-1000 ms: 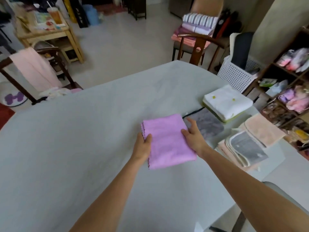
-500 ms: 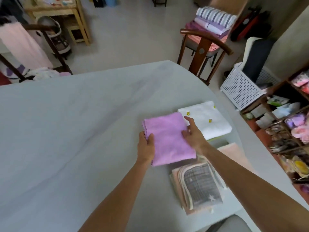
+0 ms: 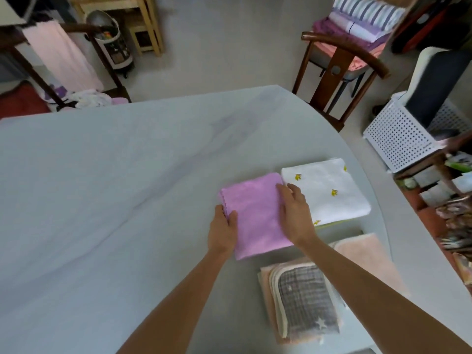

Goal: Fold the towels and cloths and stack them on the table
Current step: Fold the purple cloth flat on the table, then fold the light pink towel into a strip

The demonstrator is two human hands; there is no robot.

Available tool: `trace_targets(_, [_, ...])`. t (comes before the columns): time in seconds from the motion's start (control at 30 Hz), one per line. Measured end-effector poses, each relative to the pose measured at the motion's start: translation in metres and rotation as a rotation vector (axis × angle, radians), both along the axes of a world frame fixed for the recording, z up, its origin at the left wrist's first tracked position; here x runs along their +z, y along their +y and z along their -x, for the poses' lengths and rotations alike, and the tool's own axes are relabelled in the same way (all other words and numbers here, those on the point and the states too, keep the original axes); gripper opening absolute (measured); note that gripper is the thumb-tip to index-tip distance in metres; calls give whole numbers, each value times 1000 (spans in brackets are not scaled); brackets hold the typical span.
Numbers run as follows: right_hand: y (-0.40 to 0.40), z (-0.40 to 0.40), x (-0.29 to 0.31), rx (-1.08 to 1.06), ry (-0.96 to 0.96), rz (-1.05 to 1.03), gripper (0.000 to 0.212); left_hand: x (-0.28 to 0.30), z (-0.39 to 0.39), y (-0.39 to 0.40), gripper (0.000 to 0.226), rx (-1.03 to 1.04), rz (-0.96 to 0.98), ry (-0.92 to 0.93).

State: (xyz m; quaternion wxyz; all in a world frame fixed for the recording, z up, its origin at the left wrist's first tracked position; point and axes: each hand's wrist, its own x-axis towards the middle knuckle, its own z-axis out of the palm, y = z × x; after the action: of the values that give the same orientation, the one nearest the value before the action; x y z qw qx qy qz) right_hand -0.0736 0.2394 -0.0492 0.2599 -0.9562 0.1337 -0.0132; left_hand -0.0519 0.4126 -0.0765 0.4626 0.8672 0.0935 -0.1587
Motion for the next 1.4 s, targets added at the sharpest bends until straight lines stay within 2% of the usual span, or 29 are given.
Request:
trace_targets(0.03, [3,-1,-3,46,-13,79,52,3,1,-1,34,34,-70,-59])
trace_targets(0.1, [9,-7,-8,143,-64,174,48,10,1,-5,43,59,-227,-310])
trace_targets(0.13, [10,-11,-10,178,-77,197,47,14,-2,-10,46,-10,-282,-437])
trace_targets(0.2, [10,-17,-17,229,-46,226,51,10,-7,-24,51,-233,-362,-534])
trace_targets(0.27, [11,-17,-29,245,22,245,56,-7,-8,-30,58,-355,-434,-451])
trace_targets(0.33, [15,-13,-39,241,58,273,57,-26,-6,-22,62,-377,-498,-359])
trace_targets(0.4, [18,-12,-48,243,76,278,59,-44,-6,-12,64,-394,-532,-358])
trace_targets(0.57, [11,-14,-64,235,45,269,57,-57,-12,-19,66,-420,-463,-383])
trace_targets(0.7, [4,-23,-72,244,155,283,59,-60,-23,-21,78,-517,-423,-263])
trace_targets(0.77, [3,-22,-67,270,231,316,70,-47,-26,-11,87,-618,-488,-177])
trace_targets(0.83, [3,-25,-54,250,283,350,83,-30,-31,6,80,-663,-556,-105])
trace_targets(0.9, [14,-32,-33,180,264,333,84,-6,-37,35,58,-662,-602,-49])
trace_targets(0.97, [40,-39,-8,168,238,332,62,14,-38,73,47,-652,-624,23])
trace_targets(1.03, [76,-41,9,258,279,357,36,28,-28,113,44,-610,-640,99])
trace_targets(1.07, [98,-39,16,314,313,366,31,34,-20,136,42,-587,-651,114])
trace_targets(1.17, [171,-38,36,456,339,375,28,61,-3,209,42,-504,-685,116])
trace_targets(1.27, [281,-35,58,610,276,353,29,94,31,324,43,-350,-672,104])
trace_targets(1.4, [433,0,61,787,286,286,29,118,104,482,45,-204,-675,142])
